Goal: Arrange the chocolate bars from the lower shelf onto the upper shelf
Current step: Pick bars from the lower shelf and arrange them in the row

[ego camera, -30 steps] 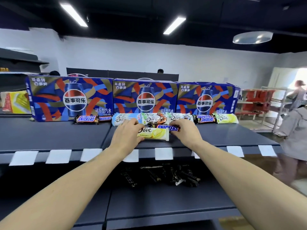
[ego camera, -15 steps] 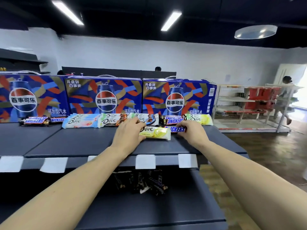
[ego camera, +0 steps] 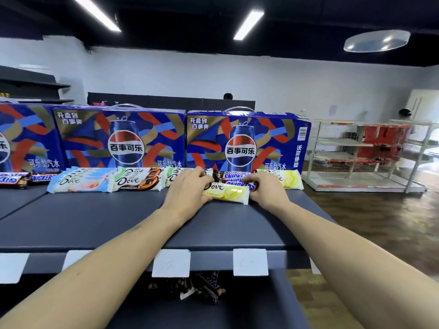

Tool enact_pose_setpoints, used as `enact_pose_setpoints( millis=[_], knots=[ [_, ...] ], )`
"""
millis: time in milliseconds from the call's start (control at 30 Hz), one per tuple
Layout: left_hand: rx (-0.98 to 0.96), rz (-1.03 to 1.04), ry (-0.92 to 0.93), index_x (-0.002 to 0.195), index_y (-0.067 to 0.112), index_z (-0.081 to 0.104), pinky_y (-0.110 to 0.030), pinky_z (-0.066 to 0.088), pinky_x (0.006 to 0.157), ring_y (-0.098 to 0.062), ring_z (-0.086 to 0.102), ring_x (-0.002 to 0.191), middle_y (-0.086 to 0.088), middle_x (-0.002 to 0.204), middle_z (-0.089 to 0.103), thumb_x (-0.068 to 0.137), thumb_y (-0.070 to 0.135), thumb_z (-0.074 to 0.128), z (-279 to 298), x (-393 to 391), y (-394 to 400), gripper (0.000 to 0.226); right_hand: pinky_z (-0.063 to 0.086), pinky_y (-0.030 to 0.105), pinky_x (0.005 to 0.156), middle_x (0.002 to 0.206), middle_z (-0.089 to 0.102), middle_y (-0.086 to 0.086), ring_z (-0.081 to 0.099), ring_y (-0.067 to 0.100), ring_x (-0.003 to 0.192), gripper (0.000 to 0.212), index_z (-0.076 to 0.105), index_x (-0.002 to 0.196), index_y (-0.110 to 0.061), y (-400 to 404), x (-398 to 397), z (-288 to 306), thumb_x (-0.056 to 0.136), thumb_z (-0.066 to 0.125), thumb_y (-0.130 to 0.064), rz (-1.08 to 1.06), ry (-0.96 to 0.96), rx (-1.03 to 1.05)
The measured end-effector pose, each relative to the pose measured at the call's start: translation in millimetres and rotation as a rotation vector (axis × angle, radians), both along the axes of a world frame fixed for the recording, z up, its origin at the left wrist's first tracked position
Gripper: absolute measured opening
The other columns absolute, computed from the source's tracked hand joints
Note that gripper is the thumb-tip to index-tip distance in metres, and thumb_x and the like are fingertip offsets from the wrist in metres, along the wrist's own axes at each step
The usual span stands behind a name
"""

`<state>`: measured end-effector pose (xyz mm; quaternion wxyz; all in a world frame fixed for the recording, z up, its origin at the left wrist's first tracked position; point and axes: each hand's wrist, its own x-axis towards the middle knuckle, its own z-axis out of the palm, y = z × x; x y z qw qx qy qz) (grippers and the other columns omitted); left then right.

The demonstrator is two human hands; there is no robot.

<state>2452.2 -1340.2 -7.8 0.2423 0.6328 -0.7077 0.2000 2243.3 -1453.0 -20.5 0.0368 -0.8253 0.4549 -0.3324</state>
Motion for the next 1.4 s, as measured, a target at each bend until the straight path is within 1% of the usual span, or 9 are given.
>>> enact_pose_setpoints(
  millis=[133,233,467,533,733,900,1067,1233,1400],
  knots=[
    [0.023,0.003,0.035,0.122,0.024,0.062,-0.033,0.043,0.087,-0.021,0.052,0.103,0.002,0.109,0.055,0.079,0.039,0.075,-2.8,-1.3,-10.7,0.047,0.046,0.028,0.075,0.105,0.065,-0.004,0.057,0.016,0.097,0.03,0.073,0.107,-0.028,-15.0,4.1,3.6,0.079,0.071,-0.015,0.016,0.05,-0.002],
    [0.035,0.009,0.034,0.122,0.025,0.062,-0.032,0.043,0.087,-0.02,0.052,0.104,0.003,0.111,0.055,0.079,0.039,0.075,-1.6,-2.9,-15.2,0.048,0.05,0.033,0.082,0.105,0.064,-0.004,0.056,0.018,0.101,0.033,0.073,0.106,-0.03,-24.3,5.3,3.4,0.08,0.068,-0.011,0.022,0.065,-0.008],
    [0.111,0.069,0.025,0.125,0.029,0.06,-0.032,0.043,0.088,-0.018,0.051,0.107,0.005,0.111,0.055,0.078,0.042,0.076,6.6,-17.1,-16.4,0.051,0.048,0.037,0.087,0.108,0.062,-0.002,0.051,0.021,0.105,0.035,0.069,0.118,-0.03,-32.8,-2.7,4.7,0.083,0.071,-0.025,0.11,0.113,-0.018],
    [0.125,0.098,0.033,0.125,0.029,0.06,-0.034,0.045,0.087,-0.018,0.052,0.108,0.005,0.111,0.055,0.077,0.041,0.076,7.5,-21.4,-14.5,0.052,0.048,0.038,0.089,0.111,0.062,-0.001,0.051,0.022,0.107,0.04,0.066,0.123,-0.027,-31.8,-9.4,5.2,0.083,0.071,-0.023,0.139,0.084,-0.044],
    [0.128,0.152,0.045,0.124,0.028,0.061,-0.032,0.043,0.082,-0.02,0.052,0.108,0.004,0.111,0.055,0.075,0.041,0.078,8.1,-46.2,-11.2,0.054,0.048,0.032,0.089,0.112,0.065,-0.003,0.057,0.016,0.106,0.038,0.067,0.119,-0.024,-30.9,-43.1,12.0,0.082,0.076,-0.022,0.145,-0.011,-0.064],
    [0.152,0.135,0.047,0.12,0.027,0.062,-0.033,0.043,0.083,-0.021,0.051,0.108,0.001,0.111,0.055,0.075,0.042,0.078,10.9,-82.6,-22.5,0.05,0.045,0.028,0.091,0.119,0.064,-0.001,0.058,0.017,0.108,0.034,0.065,0.123,-0.021,-30.8,-78.3,13.1,0.091,0.065,-0.012,0.085,-0.023,-0.049],
    [0.15,0.121,0.047,0.121,0.027,0.063,-0.034,0.044,0.084,-0.022,0.052,0.105,0.001,0.108,0.055,0.076,0.042,0.077,6.6,-118.6,-39.4,0.05,0.049,0.033,0.093,0.123,0.06,0.0,0.056,0.02,0.114,0.039,0.061,0.128,-0.02,-34.3,-114.9,9.1,0.093,0.052,-0.003,-0.019,-0.02,-0.012],
    [0.088,0.137,-0.025,0.109,0.026,0.068,-0.033,0.043,0.082,-0.024,0.056,0.095,0.0,0.101,0.057,0.079,0.039,0.072,2.2,-153.4,-62.8,0.033,0.052,0.037,0.089,0.122,0.06,0.002,0.057,0.022,0.112,0.036,0.062,0.125,-0.022,-37.7,-147.9,-0.7,0.092,0.053,-0.013,-0.103,-0.054,0.003],
    [0.116,0.165,-0.06,0.094,0.021,0.066,-0.032,0.04,0.083,-0.026,0.054,0.091,-0.003,0.098,0.056,0.08,0.031,0.066,2.9,-185.6,-89.7,0.018,0.051,0.03,0.081,0.117,0.061,-0.003,0.059,0.016,0.105,0.041,0.06,0.126,-0.025,-44.3,-174.3,-7.5,0.089,0.051,-0.01,-0.157,-0.09,0.014]
  ],
)
